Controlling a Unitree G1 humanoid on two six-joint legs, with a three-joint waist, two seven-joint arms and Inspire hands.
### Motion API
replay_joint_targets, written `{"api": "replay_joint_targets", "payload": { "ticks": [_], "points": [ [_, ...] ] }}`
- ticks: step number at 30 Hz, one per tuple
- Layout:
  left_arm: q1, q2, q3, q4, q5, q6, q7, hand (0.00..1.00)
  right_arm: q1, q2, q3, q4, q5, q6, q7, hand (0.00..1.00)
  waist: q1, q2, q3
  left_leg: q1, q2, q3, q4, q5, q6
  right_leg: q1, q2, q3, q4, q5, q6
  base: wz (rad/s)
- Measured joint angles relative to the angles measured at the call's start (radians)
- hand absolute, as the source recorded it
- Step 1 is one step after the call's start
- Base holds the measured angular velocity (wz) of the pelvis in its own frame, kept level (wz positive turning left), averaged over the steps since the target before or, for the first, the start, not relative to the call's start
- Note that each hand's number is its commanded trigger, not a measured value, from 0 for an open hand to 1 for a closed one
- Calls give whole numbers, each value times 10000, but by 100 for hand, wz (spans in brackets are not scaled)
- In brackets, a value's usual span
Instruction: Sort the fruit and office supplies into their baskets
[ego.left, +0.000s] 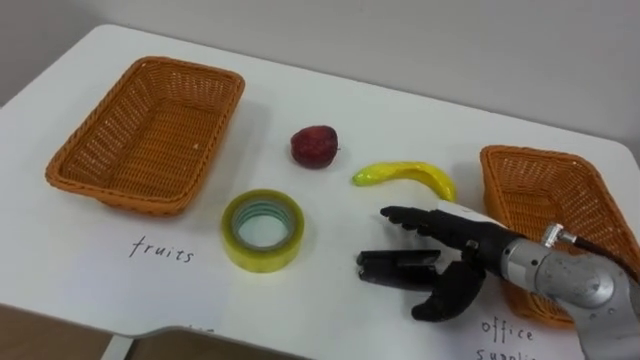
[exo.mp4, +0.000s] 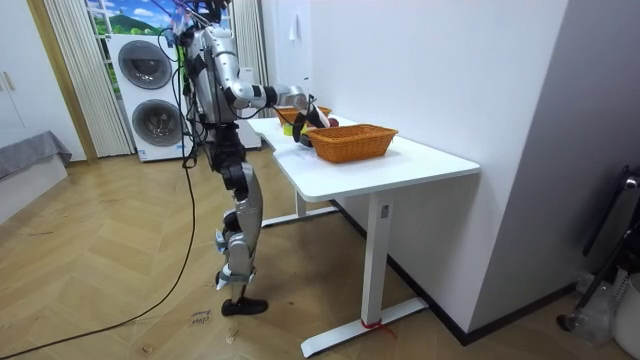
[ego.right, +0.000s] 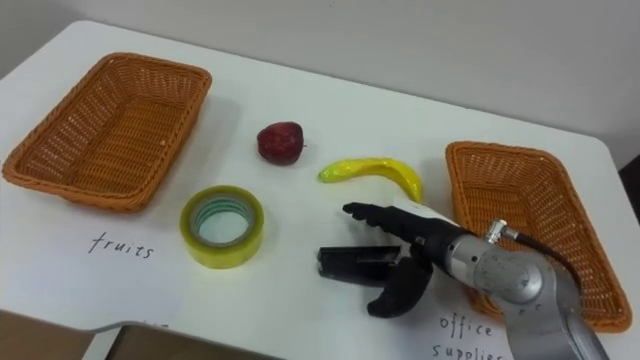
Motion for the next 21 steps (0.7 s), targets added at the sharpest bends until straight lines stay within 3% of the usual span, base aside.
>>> {"api": "replay_joint_targets", "payload": {
  "ticks": [4,10,21],
  "points": [
    [-103,-2,-8,134,-9,6,91,0,-124,236,8,277,-302,-71,-505,0,1,24,13,4,-7,-5,-52,1,5,10,-5,2,2,1,2,0],
    [-101,-7,-17,253,-2,145,144,0,-126,239,95,284,-491,-91,-904,0,-41,142,78,-7,-19,-72,-43,2,6,33,-12,2,1,1,2,2],
    [-249,-8,-29,420,9,185,165,0,-320,239,302,395,-1059,-145,-1154,0,-90,176,64,-20,-28,-138,-55,4,9,33,-11,-4,0,1,3,1]
  ]
}}
